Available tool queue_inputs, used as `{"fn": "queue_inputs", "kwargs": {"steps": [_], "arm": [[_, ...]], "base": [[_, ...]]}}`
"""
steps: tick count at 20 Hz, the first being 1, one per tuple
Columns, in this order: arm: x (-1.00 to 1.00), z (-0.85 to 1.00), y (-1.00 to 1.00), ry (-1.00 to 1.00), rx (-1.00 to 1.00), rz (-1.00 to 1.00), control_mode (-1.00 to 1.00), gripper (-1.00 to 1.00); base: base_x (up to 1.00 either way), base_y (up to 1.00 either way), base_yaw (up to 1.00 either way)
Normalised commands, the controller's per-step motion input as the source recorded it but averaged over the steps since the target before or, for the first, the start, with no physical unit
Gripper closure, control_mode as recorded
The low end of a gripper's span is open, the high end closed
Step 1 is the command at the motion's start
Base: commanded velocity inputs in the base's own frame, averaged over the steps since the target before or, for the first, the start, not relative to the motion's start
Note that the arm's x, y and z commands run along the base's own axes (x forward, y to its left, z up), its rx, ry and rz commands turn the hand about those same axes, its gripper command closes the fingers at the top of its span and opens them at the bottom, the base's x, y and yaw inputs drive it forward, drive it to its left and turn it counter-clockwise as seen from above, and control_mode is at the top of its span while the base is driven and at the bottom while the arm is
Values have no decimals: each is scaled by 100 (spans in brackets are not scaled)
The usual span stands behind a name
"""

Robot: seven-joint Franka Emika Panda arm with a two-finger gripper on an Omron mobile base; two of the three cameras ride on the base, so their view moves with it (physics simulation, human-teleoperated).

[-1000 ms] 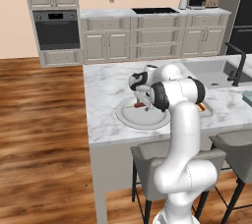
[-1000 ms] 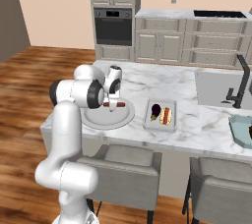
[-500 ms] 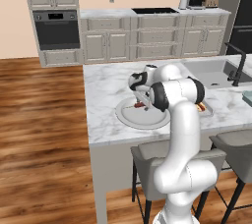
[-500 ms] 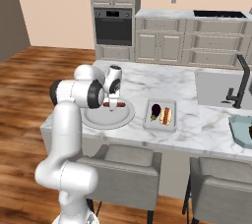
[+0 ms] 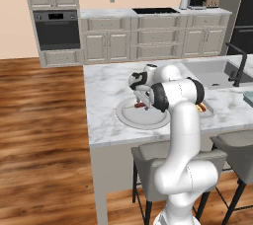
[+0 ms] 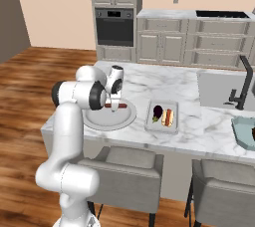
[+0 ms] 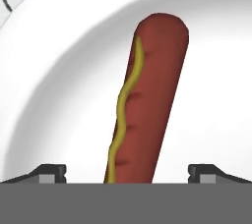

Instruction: Place one cooked food and one vegetable from the large plate to each tupperware container.

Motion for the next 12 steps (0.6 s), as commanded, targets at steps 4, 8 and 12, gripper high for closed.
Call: {"fn": "queue_inputs", "kwargs": {"steps": [4,8,12], "arm": [[0,0,0,0,0,0,-100,100],[0,0,0,0,0,0,-100,100],[0,0,0,0,0,0,-100,100]], "base": [[0,0,0],[0,0,0],[0,0,0]]}}
